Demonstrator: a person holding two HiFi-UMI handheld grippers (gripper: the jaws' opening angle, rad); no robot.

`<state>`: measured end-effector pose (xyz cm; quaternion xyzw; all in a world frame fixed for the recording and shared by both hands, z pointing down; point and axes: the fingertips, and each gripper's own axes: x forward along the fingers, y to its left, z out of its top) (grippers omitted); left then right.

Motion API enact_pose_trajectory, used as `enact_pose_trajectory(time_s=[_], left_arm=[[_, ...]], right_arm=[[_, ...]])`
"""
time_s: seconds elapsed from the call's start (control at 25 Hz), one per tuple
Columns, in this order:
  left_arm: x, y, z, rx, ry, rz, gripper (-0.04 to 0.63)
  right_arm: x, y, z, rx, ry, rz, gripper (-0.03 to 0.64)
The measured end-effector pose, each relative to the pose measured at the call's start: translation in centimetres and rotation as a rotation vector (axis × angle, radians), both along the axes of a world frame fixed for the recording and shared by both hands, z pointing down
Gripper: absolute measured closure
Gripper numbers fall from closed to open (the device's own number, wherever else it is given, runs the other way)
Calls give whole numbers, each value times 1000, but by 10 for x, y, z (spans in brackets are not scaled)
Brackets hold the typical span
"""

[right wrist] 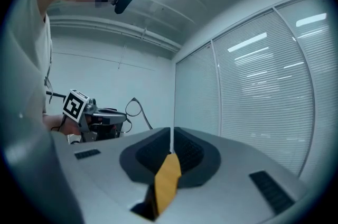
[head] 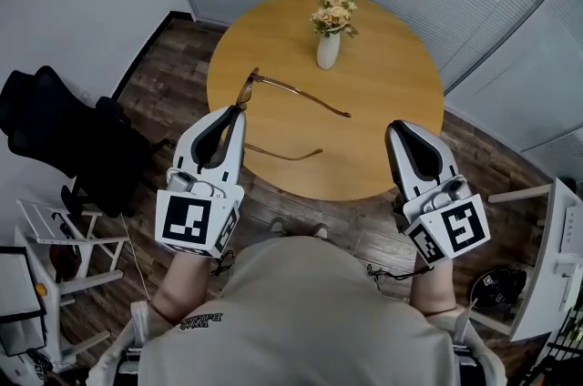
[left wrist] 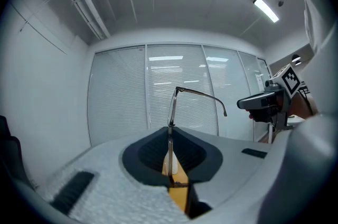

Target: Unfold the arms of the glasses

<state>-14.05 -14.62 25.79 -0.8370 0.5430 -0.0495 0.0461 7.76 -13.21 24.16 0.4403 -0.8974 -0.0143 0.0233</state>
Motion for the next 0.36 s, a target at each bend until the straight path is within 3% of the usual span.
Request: enact_pose_trajectory(time_s=[0.36], left_arm=[[-4,2,6,-17,-15,-13,555]], right_arm=[[-2,2,5,-26,-30,-18,575]])
